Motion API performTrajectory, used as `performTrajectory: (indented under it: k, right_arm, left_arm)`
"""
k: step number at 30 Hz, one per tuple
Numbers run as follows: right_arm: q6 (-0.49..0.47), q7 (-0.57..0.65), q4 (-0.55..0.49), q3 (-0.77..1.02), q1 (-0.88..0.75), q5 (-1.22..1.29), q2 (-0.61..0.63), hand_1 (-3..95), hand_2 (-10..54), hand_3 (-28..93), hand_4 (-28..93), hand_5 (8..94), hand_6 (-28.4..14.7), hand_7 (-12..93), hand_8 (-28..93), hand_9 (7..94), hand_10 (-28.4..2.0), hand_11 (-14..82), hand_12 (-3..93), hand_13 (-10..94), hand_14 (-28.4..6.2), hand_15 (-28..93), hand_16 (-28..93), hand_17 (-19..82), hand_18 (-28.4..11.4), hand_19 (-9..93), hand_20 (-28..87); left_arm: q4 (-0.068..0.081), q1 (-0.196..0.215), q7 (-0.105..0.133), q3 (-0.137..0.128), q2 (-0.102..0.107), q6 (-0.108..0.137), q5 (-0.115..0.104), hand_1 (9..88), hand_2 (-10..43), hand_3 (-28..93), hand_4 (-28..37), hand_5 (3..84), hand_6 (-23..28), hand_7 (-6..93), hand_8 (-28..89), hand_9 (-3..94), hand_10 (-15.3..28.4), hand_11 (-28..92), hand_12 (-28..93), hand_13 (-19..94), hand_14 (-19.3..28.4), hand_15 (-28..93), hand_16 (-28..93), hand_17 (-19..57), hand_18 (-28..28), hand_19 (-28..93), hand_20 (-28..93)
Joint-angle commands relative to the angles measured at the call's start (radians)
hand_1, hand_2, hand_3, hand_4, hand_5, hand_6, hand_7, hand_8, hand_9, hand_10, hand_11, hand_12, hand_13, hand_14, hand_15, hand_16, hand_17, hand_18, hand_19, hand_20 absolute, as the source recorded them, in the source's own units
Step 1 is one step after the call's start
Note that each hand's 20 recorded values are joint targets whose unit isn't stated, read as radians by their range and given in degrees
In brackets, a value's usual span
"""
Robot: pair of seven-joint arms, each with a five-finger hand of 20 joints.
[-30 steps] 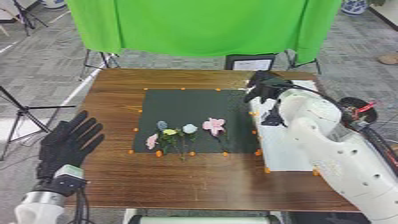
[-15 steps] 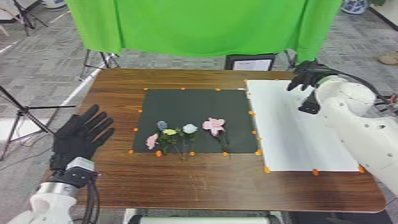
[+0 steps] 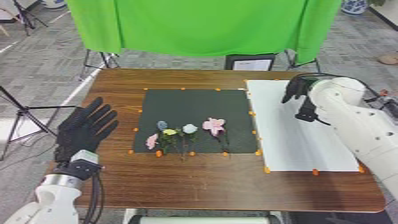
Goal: Arrange flowers
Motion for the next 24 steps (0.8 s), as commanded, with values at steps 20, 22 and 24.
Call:
performTrajectory:
  k: [20, 22, 24]
  right_arm:
    - [0.112, 0.017, -0.112, 0.066, -0.281, -0.064, 0.024, 58.5, -7.3, 63, -28, 60.2, 2.3, 27, -9, 76.2, -6.6, 8.5, 31.4, 70, -3.3, 28, 33, 42, -14.2, 75, 28]
    - [0.154, 0.004, -0.123, 0.065, -0.3, -0.085, 0.031, 59.9, -7.6, 62, -28, 64.6, 2.8, 32, -8, 81.1, -6.3, 8.7, 36.8, 73, -2.5, 29, 37, 42, -14.0, 76, 29]
    - [0.181, -0.007, -0.13, 0.06, -0.308, -0.091, 0.036, 60.7, -7.3, 62, -28, 68.6, 3.8, 36, -7, 84.7, -6.3, 10.3, 40.5, 75, -2.6, 32, 40, 42, -14.4, 77, 30]
  left_arm:
    - [-0.013, 0.013, -0.027, 0.004, -0.011, 0.063, -0.022, 28.4, 10.9, 73, -27.8, 38.8, 10.0, 12.7, -8, 32.7, 16.7, 19, 14, 22, 16.6, 34, -4, -8.8, 16.4, 37, 10]
    - [-0.013, 0.013, -0.028, 0.002, -0.011, 0.064, -0.022, 28.5, 11.0, 73, -27.7, 38.9, 10.0, 12.9, -8, 32.8, 16.7, 19, 14, 22, 16.6, 35, -4, -8.8, 16.5, 37, 10]
    - [-0.013, 0.017, -0.027, -0.001, -0.009, 0.066, -0.024, 28.4, 11.0, 73, -27.7, 39.0, 10.0, 13.0, -8, 32.8, 16.7, 19, 14, 22, 16.7, 35, -4, -8.8, 16.4, 37, 10]
